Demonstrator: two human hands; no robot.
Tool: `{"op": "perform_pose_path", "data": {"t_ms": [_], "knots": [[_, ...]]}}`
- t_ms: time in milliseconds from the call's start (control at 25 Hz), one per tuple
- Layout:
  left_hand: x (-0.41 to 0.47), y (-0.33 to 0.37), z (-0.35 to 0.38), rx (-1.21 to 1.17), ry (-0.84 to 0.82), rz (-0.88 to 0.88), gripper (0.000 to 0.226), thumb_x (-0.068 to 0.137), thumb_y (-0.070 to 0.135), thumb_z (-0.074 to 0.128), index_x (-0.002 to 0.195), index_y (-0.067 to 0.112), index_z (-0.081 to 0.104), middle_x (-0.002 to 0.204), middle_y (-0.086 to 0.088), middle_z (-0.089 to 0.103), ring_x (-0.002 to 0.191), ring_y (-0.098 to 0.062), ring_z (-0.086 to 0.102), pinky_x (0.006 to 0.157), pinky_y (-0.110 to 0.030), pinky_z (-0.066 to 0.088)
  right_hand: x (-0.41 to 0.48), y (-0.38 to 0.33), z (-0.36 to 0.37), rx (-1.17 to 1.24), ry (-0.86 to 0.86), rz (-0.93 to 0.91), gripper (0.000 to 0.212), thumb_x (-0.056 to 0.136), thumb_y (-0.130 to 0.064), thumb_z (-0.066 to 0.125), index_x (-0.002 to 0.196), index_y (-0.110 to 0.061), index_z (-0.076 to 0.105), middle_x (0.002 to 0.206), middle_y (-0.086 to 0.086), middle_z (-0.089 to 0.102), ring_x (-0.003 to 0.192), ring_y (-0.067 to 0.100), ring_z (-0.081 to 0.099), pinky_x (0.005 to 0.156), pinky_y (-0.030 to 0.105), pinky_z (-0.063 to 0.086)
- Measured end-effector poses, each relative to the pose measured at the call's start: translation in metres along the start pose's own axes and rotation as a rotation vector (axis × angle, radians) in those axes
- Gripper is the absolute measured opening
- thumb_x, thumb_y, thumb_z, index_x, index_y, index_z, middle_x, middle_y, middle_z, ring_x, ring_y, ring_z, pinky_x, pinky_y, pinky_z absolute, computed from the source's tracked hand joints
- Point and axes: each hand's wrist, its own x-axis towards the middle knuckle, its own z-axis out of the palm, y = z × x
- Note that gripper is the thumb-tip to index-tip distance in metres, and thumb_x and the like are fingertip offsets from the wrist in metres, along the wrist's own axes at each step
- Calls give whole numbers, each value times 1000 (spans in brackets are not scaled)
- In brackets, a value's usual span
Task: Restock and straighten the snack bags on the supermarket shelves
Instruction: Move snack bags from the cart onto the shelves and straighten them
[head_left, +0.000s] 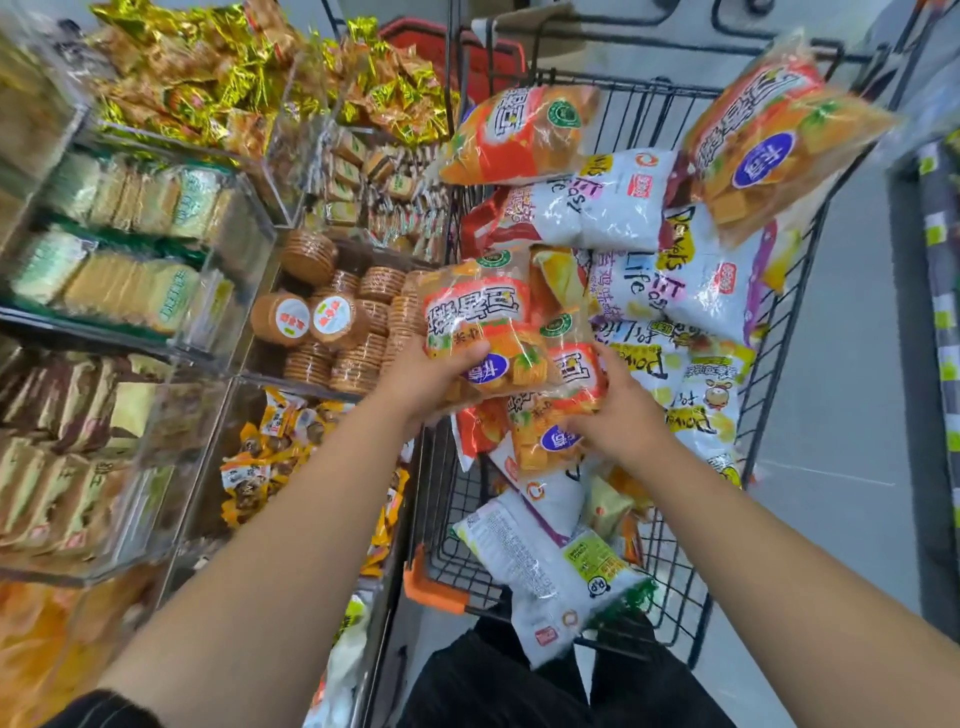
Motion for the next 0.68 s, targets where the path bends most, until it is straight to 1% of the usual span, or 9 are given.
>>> {"op": "perform_pose_path", "data": {"t_ms": [80, 120, 200, 240, 280, 400, 480, 600, 680], "knots": [[-10, -26, 11, -43, 46, 6, 58, 75, 35, 82, 123, 18, 54, 111, -8, 72, 83, -23, 73, 51, -28, 56, -5, 10, -19, -3, -16, 3, 104, 69, -17, 85, 149, -34, 20, 113, -1, 62, 97, 25, 63, 84, 36, 52], [-19, -37, 20, -56, 72, 10, 67, 69, 43, 86, 124, 18, 56, 113, -8, 72, 86, -24, 72, 55, -31, 59, -6, 13, -29, -10, -30, -1, 103, 69, -17, 84, 149, -34, 22, 116, 1, 63, 98, 26, 63, 85, 38, 52], [-32, -60, 37, -79, 128, -21, 99, 44, 63, 90, 127, 23, 55, 116, -3, 71, 98, -23, 71, 80, -44, 60, -6, 13, -50, -131, -76, -30, 96, 71, -18, 82, 148, -34, 26, 122, 5, 62, 99, 27, 62, 85, 36, 51], [-34, -72, 43, -117, 146, -49, 109, 36, 68, 89, 130, 24, 53, 118, -1, 71, 102, -23, 70, 86, -47, 57, -4, 10, -58, -246, -90, -66, 93, 73, -21, 81, 148, -36, 28, 128, 4, 60, 104, 27, 61, 89, 37, 49], [-38, -81, 50, -165, 143, -78, 111, 36, 68, 88, 132, 23, 53, 119, -2, 70, 103, -23, 70, 85, -45, 58, -2, 7, -65, -369, -90, -106, 89, 74, -24, 80, 147, -37, 30, 134, 2, 57, 113, 27, 58, 94, 39, 47], [-52, -94, 69, -215, 129, -203, 80, 68, 52, 80, 131, 11, 55, 121, -12, 68, 98, -24, 68, 61, -32, 58, 5, -6, -73, -577, -11, -187, 69, 81, -28, 72, 142, -36, 40, 143, -3, 50, 130, 24, 45, 103, 43, 34], [-51, -101, 75, -181, 158, -274, 77, 73, 50, 77, 131, 5, 54, 125, -16, 64, 97, -24, 63, 64, -33, 56, 5, -5, -68, -603, 126, -151, 63, 82, -29, 71, 139, -35, 44, 145, -1, 44, 134, 25, 35, 105, 46, 27], [-49, -98, 80, -207, 152, -302, 76, 72, 52, 77, 128, 6, 56, 120, -13, 66, 102, -23, 62, 69, -35, 56, -16, 11, -46, -173, 513, -86, 41, 82, -28, 69, 120, -25, 55, 127, 5, 49, 122, 30, 40, 99, 42, 35], [-52, -95, 85, -237, 150, -327, 69, 75, 52, 75, 124, 7, 58, 116, -10, 68, 102, -22, 64, 66, -34, 57, -44, 21, -22, 231, 576, -13, 20, 86, -28, 65, 101, -17, 55, 104, 2, 52, 103, 25, 49, 83, 32, 41]]}}
